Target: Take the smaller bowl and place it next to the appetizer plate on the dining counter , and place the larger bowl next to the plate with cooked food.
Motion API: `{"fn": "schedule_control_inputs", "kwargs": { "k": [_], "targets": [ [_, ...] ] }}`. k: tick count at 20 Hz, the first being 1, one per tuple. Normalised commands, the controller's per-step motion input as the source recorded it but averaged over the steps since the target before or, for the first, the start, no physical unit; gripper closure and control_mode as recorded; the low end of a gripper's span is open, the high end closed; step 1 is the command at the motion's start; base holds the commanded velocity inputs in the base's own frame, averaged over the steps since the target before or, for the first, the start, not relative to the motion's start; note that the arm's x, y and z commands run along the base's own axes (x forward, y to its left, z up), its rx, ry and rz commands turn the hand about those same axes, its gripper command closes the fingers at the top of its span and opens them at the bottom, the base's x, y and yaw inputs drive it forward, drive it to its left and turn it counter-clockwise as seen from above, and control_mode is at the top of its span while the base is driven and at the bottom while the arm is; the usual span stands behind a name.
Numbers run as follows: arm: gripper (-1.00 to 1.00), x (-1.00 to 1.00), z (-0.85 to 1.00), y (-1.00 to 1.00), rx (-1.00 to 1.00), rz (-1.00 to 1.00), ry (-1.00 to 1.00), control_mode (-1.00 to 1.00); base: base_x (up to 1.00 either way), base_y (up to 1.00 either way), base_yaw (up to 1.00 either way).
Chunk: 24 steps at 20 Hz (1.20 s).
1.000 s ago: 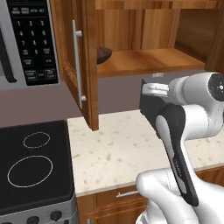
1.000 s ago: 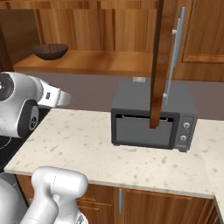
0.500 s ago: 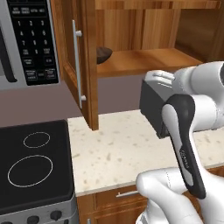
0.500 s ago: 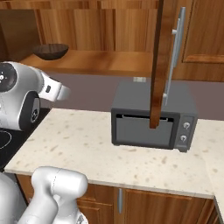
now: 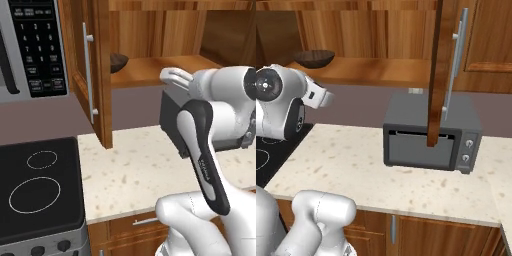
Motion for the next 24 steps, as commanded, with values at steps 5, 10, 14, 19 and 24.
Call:
{"fn": "schedule_control_inputs", "kwargs": {
  "k": [5,10,14,19,24],
  "targets": [
    [-1.0,0.22,0.35,0.18,0.08,0.0,-0.02,-1.0,0.0,0.0,0.0],
    [-1.0,0.06,0.53,0.0,0.0,0.04,0.0,-1.0,0.0,0.0,0.0],
    [-1.0,0.34,0.02,0.21,0.0,0.13,0.08,-1.0,0.0,0.0,0.0],
    [-1.0,0.73,-0.26,0.37,0.0,0.14,0.18,-1.0,0.0,0.0,0.0],
    [-1.0,0.69,-0.02,0.36,-0.03,0.03,0.04,-1.0,0.0,0.0,0.0]
  ]
}}
